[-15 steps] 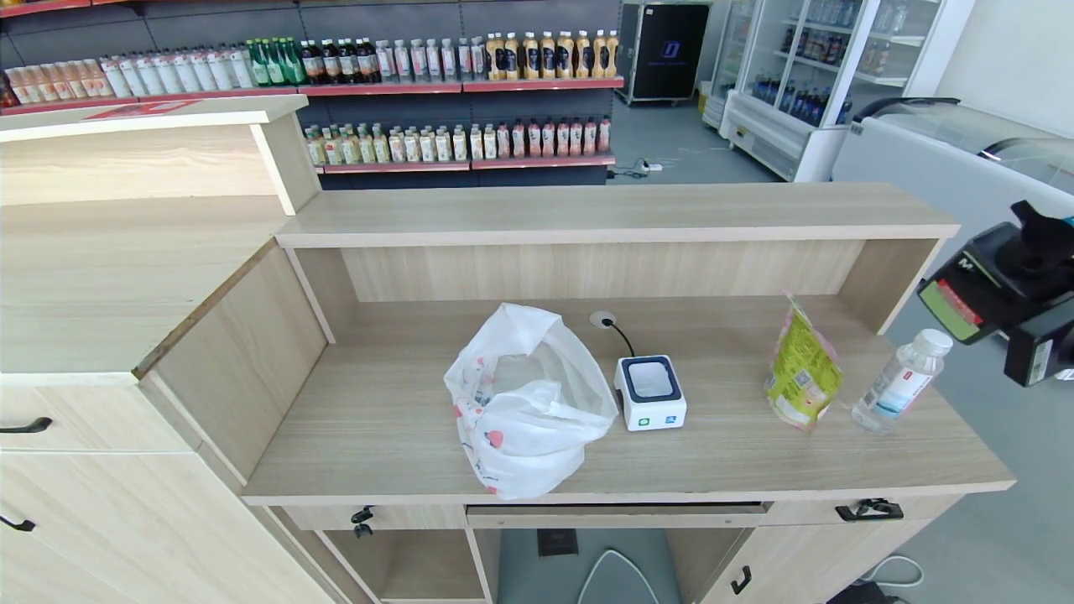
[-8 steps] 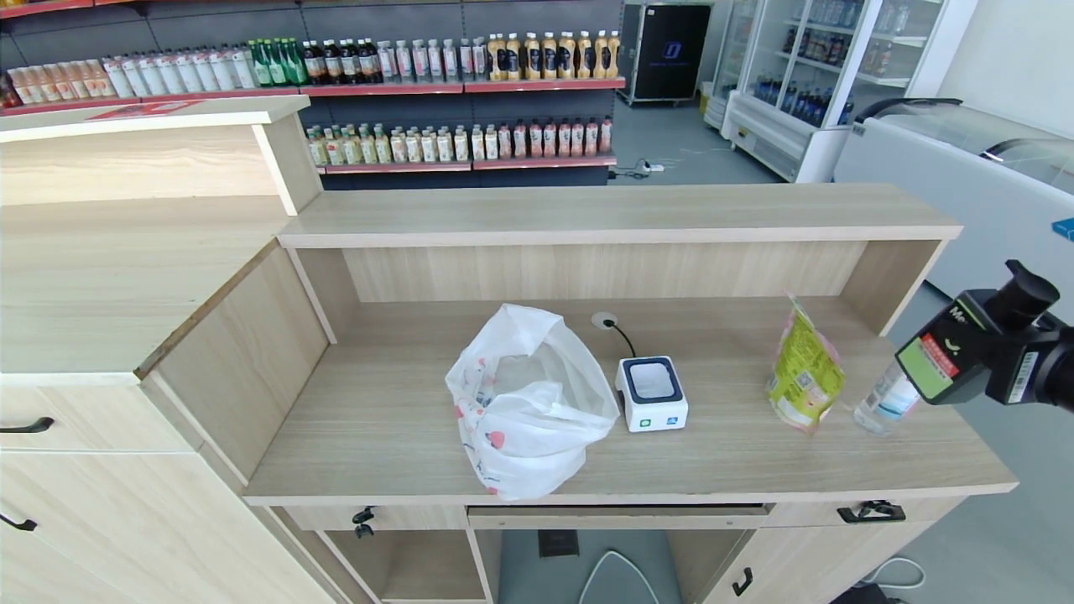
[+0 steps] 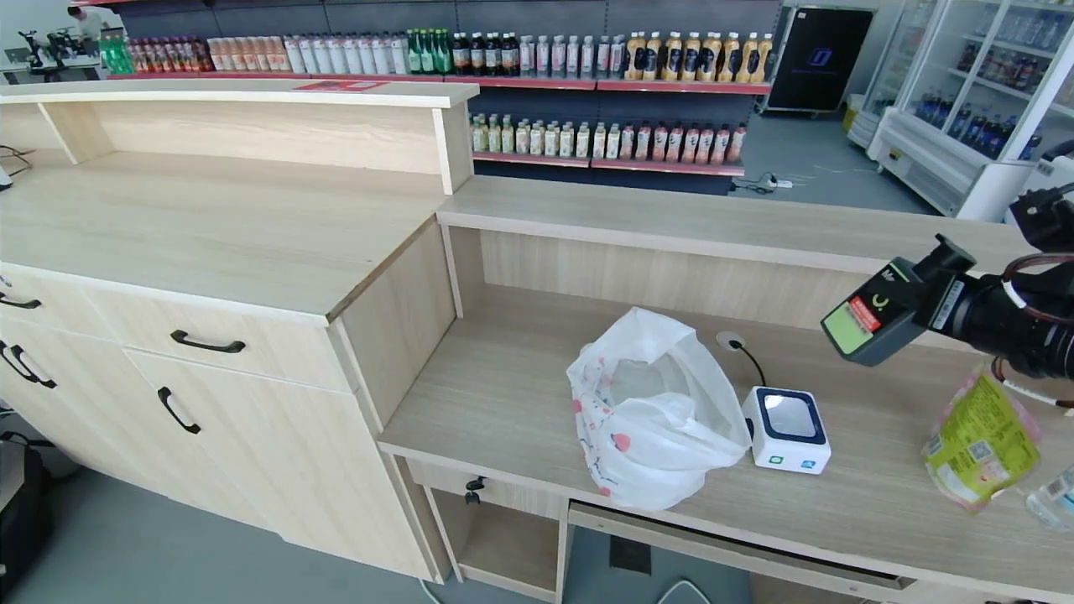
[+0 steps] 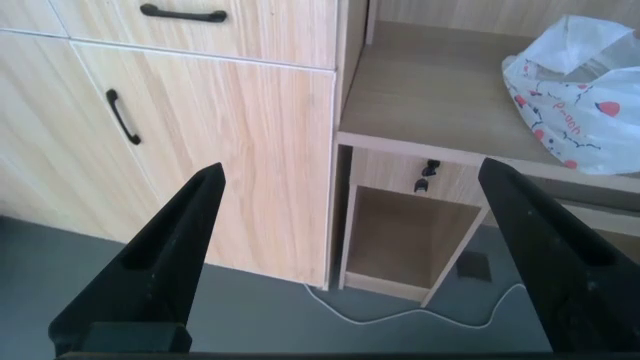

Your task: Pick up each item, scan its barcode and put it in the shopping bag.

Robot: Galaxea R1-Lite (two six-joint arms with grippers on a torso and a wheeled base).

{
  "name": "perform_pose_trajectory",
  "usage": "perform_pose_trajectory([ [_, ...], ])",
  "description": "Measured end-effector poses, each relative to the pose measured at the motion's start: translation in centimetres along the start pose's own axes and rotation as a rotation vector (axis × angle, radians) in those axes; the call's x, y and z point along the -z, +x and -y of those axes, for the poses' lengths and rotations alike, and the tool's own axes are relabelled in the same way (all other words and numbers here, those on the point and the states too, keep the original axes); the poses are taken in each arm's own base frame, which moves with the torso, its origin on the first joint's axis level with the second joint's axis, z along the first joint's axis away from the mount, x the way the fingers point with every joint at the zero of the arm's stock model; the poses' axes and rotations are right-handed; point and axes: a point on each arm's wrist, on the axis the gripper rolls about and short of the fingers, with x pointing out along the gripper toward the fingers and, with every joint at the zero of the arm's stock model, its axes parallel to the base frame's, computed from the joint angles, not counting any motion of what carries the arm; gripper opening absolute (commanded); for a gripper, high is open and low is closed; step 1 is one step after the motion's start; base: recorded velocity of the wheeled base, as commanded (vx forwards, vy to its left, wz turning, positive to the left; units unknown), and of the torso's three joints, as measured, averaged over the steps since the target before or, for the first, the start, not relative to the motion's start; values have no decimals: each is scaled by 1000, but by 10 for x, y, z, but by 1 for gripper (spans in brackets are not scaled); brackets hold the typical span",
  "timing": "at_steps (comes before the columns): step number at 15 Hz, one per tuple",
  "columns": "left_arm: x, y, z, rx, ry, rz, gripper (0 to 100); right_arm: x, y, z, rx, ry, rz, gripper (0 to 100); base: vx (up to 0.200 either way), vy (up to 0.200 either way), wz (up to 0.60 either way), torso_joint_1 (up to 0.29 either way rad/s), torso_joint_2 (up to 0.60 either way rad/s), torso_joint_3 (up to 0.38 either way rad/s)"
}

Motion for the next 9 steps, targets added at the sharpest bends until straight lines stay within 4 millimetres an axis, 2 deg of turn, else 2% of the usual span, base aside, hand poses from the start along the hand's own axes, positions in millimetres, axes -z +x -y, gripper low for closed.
perform_pose_trajectory([
  [1,0,0,0,0,0,0,100,0,7,6,-20,35,3,0,0,0,0,0,0,0],
  [3,0,0,0,0,0,0,100,12,15,21,-65,73,-64,0,0,0,0,0,0,0],
  [6,0,0,0,-1,0,0,100,27,15,44,-125,124,-147,0,0,0,0,0,0,0],
  [9,0,0,0,0,0,0,100,32,15,66,-127,161,-170,0,0,0,0,0,0,0],
])
